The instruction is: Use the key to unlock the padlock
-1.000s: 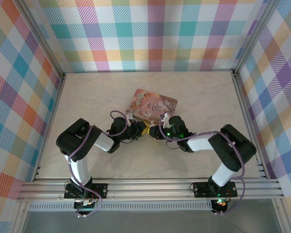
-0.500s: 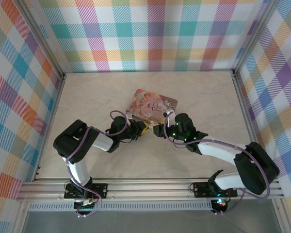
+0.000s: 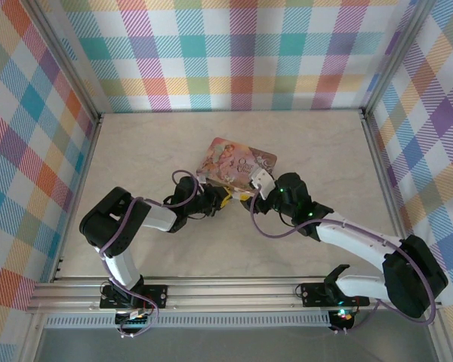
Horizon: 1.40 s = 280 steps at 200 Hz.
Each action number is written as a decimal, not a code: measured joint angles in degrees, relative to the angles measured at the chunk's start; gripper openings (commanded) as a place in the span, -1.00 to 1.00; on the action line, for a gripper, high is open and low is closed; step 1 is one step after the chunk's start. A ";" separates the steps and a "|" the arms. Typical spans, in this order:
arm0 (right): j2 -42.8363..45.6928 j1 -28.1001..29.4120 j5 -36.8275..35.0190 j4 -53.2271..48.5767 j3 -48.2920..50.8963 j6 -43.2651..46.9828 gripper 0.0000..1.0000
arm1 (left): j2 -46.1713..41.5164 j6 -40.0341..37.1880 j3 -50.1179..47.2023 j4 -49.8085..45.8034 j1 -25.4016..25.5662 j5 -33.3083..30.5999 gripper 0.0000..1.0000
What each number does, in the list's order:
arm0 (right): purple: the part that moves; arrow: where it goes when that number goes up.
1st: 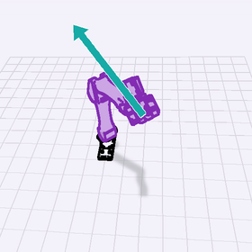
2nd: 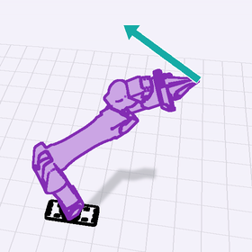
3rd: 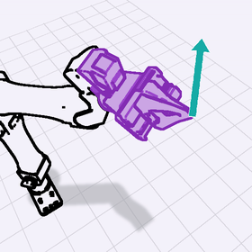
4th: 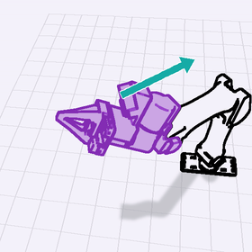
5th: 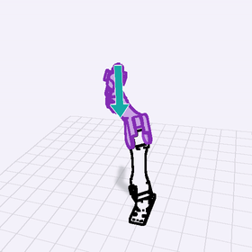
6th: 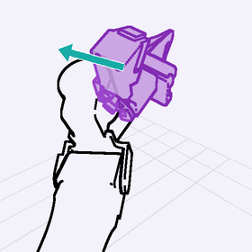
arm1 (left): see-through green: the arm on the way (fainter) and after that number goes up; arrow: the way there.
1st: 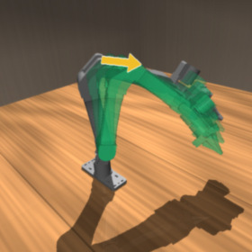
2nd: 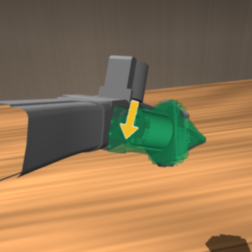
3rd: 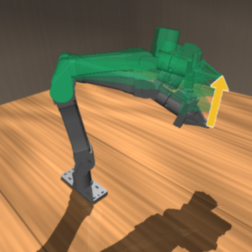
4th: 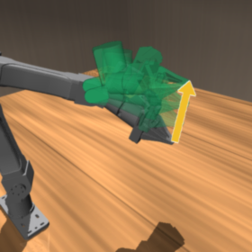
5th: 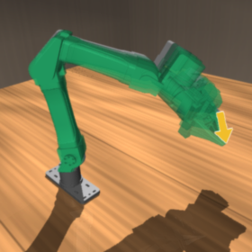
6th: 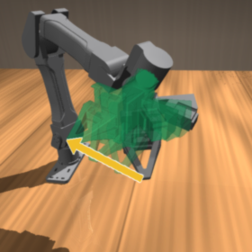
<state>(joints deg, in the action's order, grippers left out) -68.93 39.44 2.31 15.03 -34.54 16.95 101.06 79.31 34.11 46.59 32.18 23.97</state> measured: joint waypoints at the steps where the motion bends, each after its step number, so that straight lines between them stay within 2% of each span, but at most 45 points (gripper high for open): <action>1: 0.00 0.00 0.00 -0.02 0.00 0.24 0.45 | 0.00 0.04 0.02 -0.02 0.00 0.00 -1.00; 46: -0.66 2.99 -1.51 -0.48 0.07 14.10 0.45 | 0.00 1.95 1.01 -1.46 0.44 0.00 -1.00; 88: -5.53 6.84 -4.94 -0.09 0.20 21.27 0.43 | 0.00 2.58 1.75 -2.78 1.11 -0.28 -1.00; 154: -14.99 10.23 -10.91 0.59 -0.85 24.28 0.22 | 0.02 2.91 2.12 -3.19 1.18 -0.46 -1.00; 280: -19.50 10.49 -15.21 6.23 -2.54 24.68 -0.35 | 0.02 3.04 2.60 -4.15 1.29 -0.48 -1.00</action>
<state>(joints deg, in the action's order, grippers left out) -88.42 49.93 -12.91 21.26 -37.08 41.63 101.08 82.35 36.71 42.44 33.47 23.49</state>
